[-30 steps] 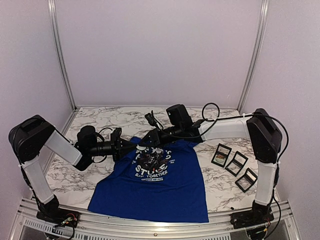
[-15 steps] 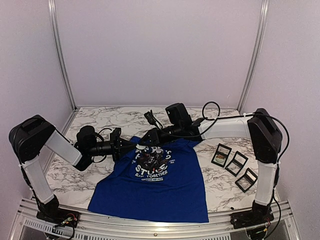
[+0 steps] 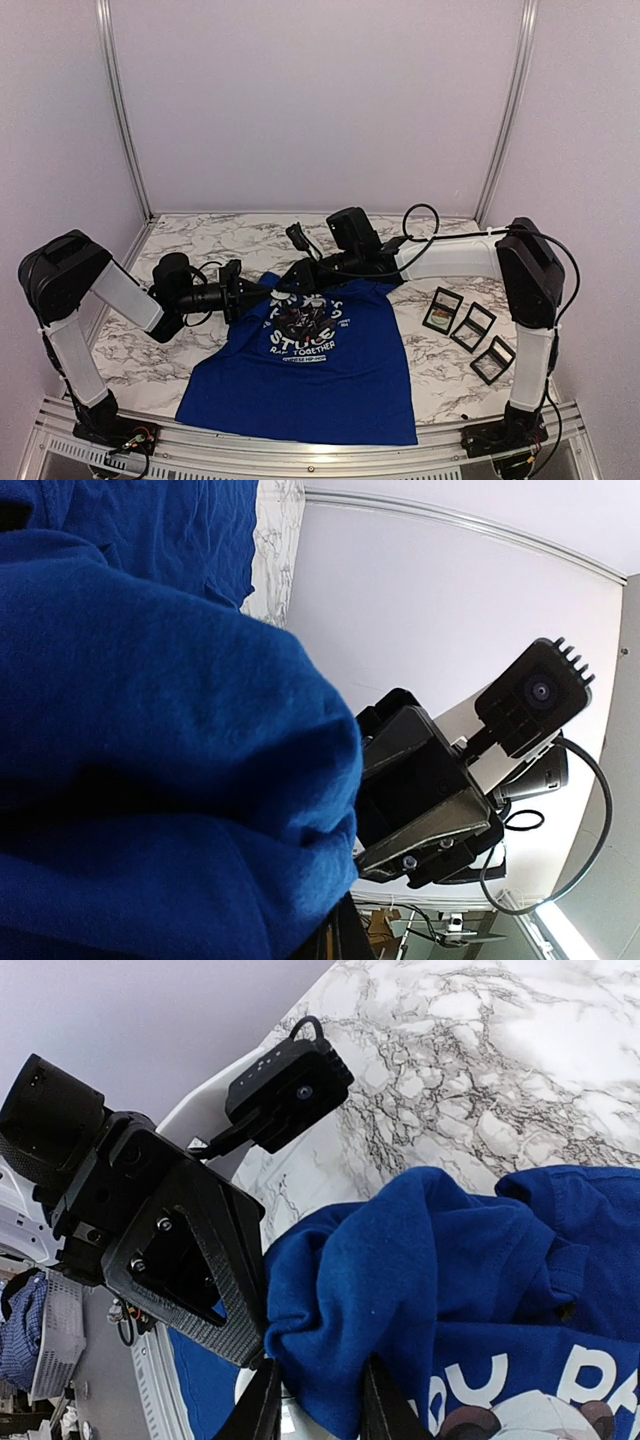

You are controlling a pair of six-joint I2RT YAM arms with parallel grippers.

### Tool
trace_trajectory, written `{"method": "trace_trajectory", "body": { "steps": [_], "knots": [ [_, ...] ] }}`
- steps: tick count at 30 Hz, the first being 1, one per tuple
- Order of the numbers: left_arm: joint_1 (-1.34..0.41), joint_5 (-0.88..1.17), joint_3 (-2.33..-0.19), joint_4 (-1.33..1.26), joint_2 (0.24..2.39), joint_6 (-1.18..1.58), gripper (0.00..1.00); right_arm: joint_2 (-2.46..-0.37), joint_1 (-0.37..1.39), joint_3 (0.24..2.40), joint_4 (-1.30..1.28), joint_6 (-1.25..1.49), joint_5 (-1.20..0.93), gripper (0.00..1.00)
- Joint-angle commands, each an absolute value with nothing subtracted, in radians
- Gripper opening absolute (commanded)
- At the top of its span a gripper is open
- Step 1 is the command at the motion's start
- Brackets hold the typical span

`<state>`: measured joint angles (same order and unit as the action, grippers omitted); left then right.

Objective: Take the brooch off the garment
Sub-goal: Open the brooch with the crumpled clothing.

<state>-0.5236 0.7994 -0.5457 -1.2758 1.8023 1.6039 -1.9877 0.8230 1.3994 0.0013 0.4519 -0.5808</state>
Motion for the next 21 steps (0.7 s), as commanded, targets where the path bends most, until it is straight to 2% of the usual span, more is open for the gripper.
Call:
{"method": "trace_trajectory", "body": {
  "steps": [1, 21],
  "knots": [
    [-0.52, 0.768, -0.54, -1.519, 1.809, 1.662, 0.0, -1.965, 0.854, 1.436, -0.069, 0.408, -0.514, 0.25],
    [-0.509, 0.723, -0.505, -1.6, 1.821, 1.731, 0.0, -1.928, 0.856, 1.418, -0.095, 0.328, -0.514, 0.25]
  ]
}}
